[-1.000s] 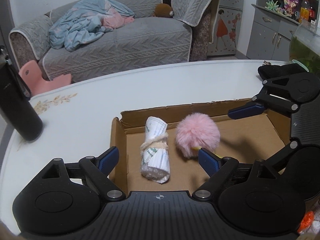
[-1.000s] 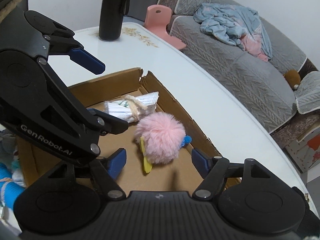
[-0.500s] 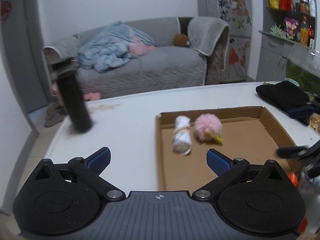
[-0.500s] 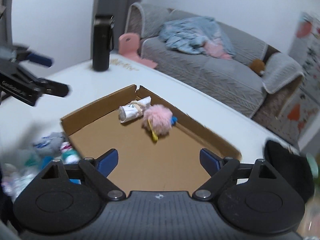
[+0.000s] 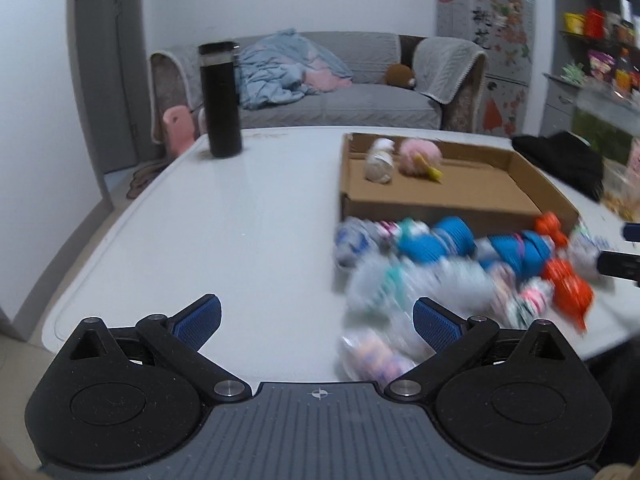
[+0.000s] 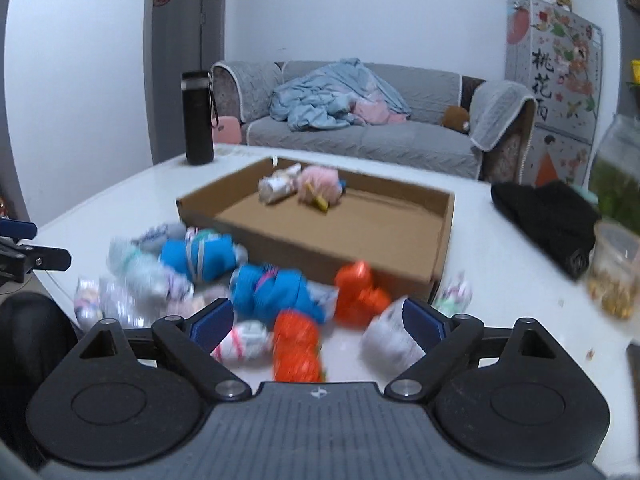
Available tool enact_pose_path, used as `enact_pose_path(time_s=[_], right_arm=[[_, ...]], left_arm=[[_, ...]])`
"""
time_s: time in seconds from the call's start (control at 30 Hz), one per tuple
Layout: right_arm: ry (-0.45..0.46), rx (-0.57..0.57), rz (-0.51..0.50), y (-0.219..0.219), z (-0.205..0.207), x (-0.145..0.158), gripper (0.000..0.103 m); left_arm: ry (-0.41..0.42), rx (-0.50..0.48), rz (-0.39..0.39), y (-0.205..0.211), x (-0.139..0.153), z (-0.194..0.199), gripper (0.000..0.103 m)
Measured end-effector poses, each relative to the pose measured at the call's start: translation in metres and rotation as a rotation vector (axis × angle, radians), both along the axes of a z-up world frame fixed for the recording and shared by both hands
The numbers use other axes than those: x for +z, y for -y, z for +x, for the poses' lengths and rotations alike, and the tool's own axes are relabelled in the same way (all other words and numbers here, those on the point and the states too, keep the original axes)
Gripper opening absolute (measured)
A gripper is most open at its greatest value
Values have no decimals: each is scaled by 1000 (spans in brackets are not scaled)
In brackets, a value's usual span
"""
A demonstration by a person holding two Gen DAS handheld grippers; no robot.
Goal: Organize objects
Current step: 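Withdraw both grippers from the tray back toward the pile, then grasp the bubble-wrap roll with the left gripper while the right grasps the orange bag bundle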
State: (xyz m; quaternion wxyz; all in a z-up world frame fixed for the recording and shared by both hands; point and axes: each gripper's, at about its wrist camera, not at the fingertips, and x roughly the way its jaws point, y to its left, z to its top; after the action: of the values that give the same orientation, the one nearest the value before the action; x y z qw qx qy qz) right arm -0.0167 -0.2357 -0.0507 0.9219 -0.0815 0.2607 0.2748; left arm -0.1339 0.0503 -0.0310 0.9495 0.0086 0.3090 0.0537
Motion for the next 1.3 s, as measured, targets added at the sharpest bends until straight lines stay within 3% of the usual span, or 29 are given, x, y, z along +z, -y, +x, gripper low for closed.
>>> enact_pose_path(time_s=[0.3,0.6,0.87,1.07,1.3], right_arm=[[-3,-15,-23,-3,-1,-23,87],[-40,-26,-8,-2,-2,-39,77],[-58,-19,-10,-4,-3,-48,58],[-69,-13,-18,-3,-3,-50,39],[-71,-8,-7,0,-4,-48,29]], left_arm=[[-21,-109,41,14,-39,4,102],[-10,-166,85,8,-62,9,97],[-4,-202,50,5,-64,12,86],[9,-235,-3,5,-65,11,65],[14,-249,-6,4,-64,8,62]])
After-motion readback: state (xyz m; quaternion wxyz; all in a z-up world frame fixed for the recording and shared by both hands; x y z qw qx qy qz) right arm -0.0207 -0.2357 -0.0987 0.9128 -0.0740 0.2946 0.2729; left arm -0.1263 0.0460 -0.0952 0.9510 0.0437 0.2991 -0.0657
